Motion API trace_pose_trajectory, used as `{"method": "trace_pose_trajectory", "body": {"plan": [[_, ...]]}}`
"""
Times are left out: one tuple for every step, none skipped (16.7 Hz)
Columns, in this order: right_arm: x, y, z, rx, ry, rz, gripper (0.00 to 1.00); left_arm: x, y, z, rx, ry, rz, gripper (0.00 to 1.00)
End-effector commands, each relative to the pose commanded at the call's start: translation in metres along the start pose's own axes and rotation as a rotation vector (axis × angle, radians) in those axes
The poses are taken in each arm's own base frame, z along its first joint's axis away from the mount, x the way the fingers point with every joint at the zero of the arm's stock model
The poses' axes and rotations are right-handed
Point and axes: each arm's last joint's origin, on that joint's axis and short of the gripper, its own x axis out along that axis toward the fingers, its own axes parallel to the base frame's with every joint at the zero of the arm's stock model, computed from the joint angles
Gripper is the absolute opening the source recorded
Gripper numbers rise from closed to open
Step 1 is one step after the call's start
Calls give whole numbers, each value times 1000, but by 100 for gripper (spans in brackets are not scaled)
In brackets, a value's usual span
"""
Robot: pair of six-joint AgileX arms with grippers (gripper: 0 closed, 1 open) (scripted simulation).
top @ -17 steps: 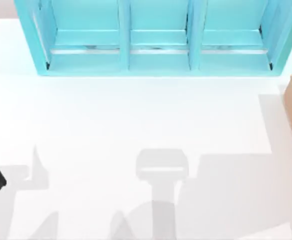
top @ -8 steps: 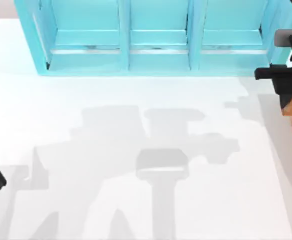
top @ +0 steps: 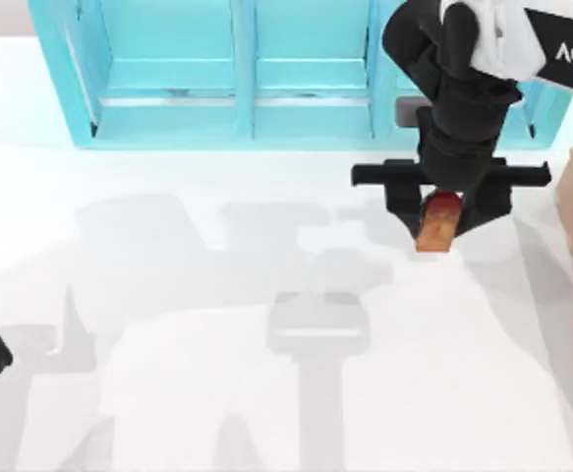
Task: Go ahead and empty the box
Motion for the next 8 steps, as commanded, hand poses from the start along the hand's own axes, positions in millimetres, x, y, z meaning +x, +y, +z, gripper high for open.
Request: {"method": "trace_pose_trajectory", "body": {"plan": [[2,3,0,-2,3,-1,0,0,0,0,0,0,0,100],[2,3,0,-2,3,-1,0,0,0,0,0,0,0,100],[2,3,0,-2,3,-1,0,0,0,0,0,0,0,100],[2,3,0,-2,3,-1,0,0,0,0,0,0,0,100],[2,1,0,3,7,-1,0,0,0,0,0,0,0,100],[3,1,0,3,6,-1,0,0,0,0,0,0,0,100],[7,1,0,3,6,-1,0,0,0,0,0,0,0,100],[13,2,0,2,5,0,0,0,0,0,0,0,0,100]]}}
